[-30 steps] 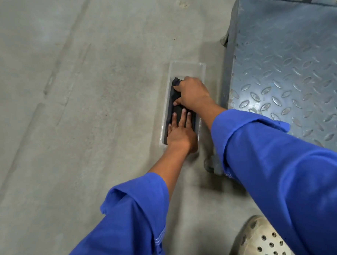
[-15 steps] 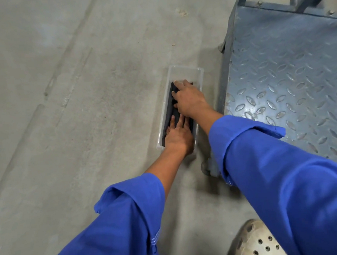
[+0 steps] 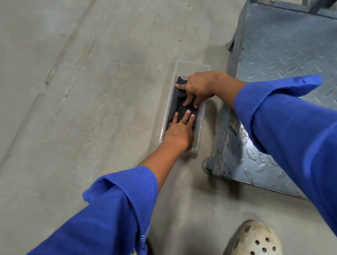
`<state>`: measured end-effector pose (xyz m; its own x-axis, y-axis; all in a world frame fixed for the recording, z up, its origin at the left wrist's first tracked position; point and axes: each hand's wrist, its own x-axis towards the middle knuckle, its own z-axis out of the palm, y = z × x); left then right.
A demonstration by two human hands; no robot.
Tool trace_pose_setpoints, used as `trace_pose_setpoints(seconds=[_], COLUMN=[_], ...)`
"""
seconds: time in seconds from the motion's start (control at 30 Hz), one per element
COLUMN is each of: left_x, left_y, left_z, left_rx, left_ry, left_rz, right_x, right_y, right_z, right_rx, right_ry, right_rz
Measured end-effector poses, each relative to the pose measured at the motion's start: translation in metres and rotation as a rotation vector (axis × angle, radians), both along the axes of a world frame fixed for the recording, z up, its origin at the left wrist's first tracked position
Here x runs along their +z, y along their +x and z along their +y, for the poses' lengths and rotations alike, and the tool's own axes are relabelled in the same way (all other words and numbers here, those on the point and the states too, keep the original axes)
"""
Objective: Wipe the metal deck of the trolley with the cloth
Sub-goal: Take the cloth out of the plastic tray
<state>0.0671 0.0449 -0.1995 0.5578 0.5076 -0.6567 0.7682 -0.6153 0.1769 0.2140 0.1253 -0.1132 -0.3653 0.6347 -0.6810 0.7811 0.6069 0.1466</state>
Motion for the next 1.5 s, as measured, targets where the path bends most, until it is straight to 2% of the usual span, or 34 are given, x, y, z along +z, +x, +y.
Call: trace_pose_setpoints(seconds=[0.23, 0.4, 0.53, 0.6, 0.8, 0.97, 1.17, 1.33, 1.5], left_x=[-0.006, 0.001, 0.008, 0.017, 0.063, 0.098, 0.145, 0.175, 0.206], left_y=[0.001, -0.001, -0.002, -0.004, -0.012, -0.019, -0.015, 0.013, 0.056], left_z=[0.002, 0.001, -0.004, -0.007, -0.016, -0.012, -0.013, -0.026, -0.07], left_rx=[-0.217, -0.182, -0.148, -0.107, -0.089, -0.015, 0.025, 0.005, -0.058], left_ry=[0.112, 0.127, 0.174, 0.192, 0.287, 0.295, 0.379, 0.397, 0.373], left_rz=[0.038, 0.002, -0.051, -0.066, -0.125, -0.258, -0.305, -0.388, -0.526], right_x=[0.003, -0.004, -0.008, -0.009, 0.019, 0.052, 0.083, 0.136, 0.196], right_y=[0.006, 0.009, 0.008, 0.009, 0.026, 0.047, 0.051, 0.062, 0.097], right_z=[0.011, 0.01, 0.008, 0.009, 0.002, -0.023, -0.041, -0.05, -0.088], right_rx=[0.068, 0.071, 0.159, 0.133, -0.128, -0.152, -0.128, -0.079, -0.113], right_ry=[-0.007, 0.113, 0.192, 0.224, 0.38, 0.629, 0.865, 0.934, 0.844], right_rz=[0.0, 0.055, 0.058, 0.118, 0.368, 0.571, 0.739, 0.658, 0.422])
